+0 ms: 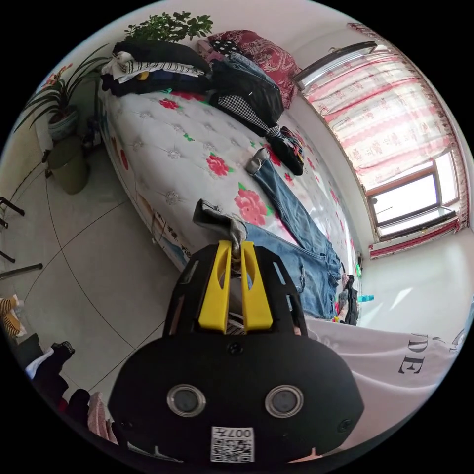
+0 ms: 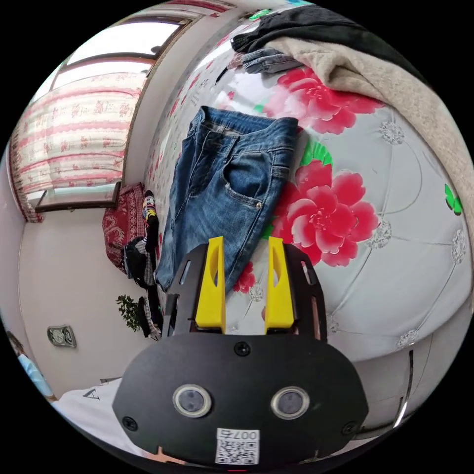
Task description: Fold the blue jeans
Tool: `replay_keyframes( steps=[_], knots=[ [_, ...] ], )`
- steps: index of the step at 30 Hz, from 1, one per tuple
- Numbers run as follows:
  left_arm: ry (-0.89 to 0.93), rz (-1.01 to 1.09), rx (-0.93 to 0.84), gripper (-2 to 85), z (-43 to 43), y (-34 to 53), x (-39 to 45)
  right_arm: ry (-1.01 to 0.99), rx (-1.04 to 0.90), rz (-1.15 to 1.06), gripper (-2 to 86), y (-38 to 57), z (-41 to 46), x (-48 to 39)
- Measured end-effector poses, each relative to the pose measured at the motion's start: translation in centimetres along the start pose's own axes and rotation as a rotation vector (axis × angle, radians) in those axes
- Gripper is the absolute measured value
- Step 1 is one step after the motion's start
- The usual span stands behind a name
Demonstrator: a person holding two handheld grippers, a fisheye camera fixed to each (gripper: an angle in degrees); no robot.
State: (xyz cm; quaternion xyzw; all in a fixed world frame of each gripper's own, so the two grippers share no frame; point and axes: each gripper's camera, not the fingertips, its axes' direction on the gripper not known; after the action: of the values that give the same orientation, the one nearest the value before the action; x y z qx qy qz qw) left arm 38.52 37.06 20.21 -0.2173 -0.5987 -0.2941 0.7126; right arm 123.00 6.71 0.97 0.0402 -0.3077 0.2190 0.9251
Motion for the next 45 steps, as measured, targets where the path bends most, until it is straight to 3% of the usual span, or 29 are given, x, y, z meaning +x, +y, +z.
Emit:
replay_keyframes(
  steps=[4, 7, 14, 22, 29, 32, 34, 38, 45],
  knots=[
    [0.046, -0.055, 0.029, 1.2, -1.8, 0.5, -1.3, -0.058, 0.025, 0.049, 8.5, -1.5, -0.4, 2.6],
    [0.098, -0.057, 0.056, 1.1, -2.8, 0.4, -1.3, -0.229, -0.042, 0.095, 7.3, -2.7, 1.5, 4.1],
    [0.143, 0.047, 0.114, 0.8, -5.5, -2.8, 1.9, -0.215, -0.127, 0.072, 3.4, -3.8, 2.5, 3.3],
    [0.184, 0.07, 0.175, 0.6, -8.7, -1.1, 3.1, -0.302, -0.039, -0.146, 1.0, -3.5, -4.3, -0.1],
    [0.551, 0.155, 0.434, 0.6, -16.8, 0.8, 4.7, -0.462, 0.137, -0.543, 0.2, -3.4, -16.9, -9.2],
    [0.489, 0.189, 0.459, 0.6, -17.4, 1.5, 6.3, -0.454, 0.16, -0.695, 0.2, -3.5, -19.7, -11.9],
    [0.404, 0.141, 0.434, 0.6, -16.4, 2.2, 6.4, -0.433, 0.13, -0.646, 0.2, -3.6, -19.0, -11.2],
    [0.439, 0.047, 0.407, 0.6, -15.0, 4.0, 5.5, -0.326, 0.008, -0.443, 0.0, -2.6, -15.5, -7.1],
    [0.354, 0.059, 0.432, 0.6, -16.4, 2.6, 9.9, -0.401, 0.01, -0.349, -0.1, -0.6, -16.8, -6.3]
  ],
)
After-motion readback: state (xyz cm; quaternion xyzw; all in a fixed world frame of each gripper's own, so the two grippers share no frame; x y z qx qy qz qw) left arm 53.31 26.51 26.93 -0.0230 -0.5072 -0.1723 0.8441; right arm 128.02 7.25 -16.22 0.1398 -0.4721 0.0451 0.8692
